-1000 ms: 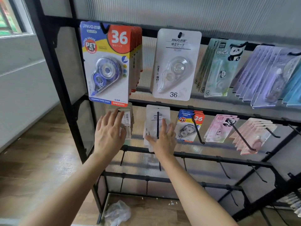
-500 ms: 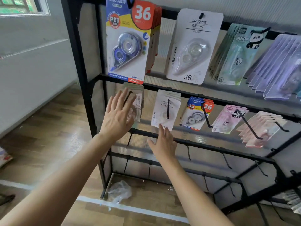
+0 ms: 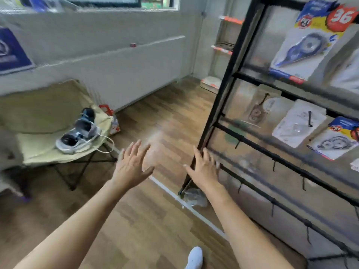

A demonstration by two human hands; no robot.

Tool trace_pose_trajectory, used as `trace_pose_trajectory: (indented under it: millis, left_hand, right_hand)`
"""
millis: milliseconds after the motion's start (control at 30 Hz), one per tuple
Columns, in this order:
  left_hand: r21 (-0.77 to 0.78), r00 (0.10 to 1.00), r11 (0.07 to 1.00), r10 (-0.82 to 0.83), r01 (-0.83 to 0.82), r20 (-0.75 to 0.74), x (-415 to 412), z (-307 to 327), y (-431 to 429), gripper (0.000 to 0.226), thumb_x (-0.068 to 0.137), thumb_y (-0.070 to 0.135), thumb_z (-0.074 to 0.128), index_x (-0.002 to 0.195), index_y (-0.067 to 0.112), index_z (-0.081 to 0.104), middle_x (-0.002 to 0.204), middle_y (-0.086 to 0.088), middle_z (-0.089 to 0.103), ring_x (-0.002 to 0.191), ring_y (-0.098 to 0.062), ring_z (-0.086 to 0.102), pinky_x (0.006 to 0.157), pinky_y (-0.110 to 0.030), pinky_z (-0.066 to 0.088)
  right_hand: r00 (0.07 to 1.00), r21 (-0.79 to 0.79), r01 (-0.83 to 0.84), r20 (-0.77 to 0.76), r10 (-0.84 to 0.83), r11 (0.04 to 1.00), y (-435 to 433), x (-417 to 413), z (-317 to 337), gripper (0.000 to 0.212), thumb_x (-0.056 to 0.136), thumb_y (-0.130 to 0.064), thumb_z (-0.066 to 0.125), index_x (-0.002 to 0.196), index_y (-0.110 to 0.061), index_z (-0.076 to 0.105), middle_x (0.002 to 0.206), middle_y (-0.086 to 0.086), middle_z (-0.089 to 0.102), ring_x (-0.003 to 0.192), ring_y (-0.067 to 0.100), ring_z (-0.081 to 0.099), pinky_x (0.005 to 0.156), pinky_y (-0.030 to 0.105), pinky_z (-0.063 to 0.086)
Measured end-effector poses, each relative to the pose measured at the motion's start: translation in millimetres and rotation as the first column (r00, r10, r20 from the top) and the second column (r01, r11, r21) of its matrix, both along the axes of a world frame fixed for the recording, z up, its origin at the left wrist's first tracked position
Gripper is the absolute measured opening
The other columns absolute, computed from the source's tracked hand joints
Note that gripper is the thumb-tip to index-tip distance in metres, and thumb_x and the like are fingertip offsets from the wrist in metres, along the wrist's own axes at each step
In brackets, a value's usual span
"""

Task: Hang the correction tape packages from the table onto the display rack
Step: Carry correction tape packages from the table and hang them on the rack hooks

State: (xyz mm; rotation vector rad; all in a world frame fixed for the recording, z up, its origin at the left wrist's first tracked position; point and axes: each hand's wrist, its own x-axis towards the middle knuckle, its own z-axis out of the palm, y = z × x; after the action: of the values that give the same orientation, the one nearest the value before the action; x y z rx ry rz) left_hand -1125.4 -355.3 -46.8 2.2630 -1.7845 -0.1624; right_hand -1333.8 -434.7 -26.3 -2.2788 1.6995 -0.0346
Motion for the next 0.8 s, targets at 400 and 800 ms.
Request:
trace_pose_trajectory:
  millis: [400,800]
  left_hand:
    - [0.061,0.782,0.781,0.624,-0.622,-0.004,192,-2,276,0.073,0.090,0.051,0.049,0.151,0.029,0.015,0.160,-0.002,0.005,0.146,-0.020,0.008,0.117,-0.039,0.006]
    - [0.011,0.525,0.525,0.851,-0.851,0.008,400,24,390,0.073,0.090,0.051,0.049,0.151,0.030,0.014,0.159,-0.002,0.006,0.145,-0.021,0.009,0.117,-0.039,0.007]
  right_hand:
    - [0.824,0.041,-0.566,0.016,0.566,0.823,168,268,-5,0.071,0.093,-0.050,0.045,0.151,-0.028,0.010,0.159,0.009,0.009,0.144,0.028,0.011,0.113,0.046,0.014]
    - [0.598,-0.034,-0.797,0.094,0.796,0.603,253,548,11,0.070,0.094,-0.049,0.044,0.152,-0.028,0.010,0.158,0.009,0.009,0.144,0.030,0.010,0.114,0.049,0.012]
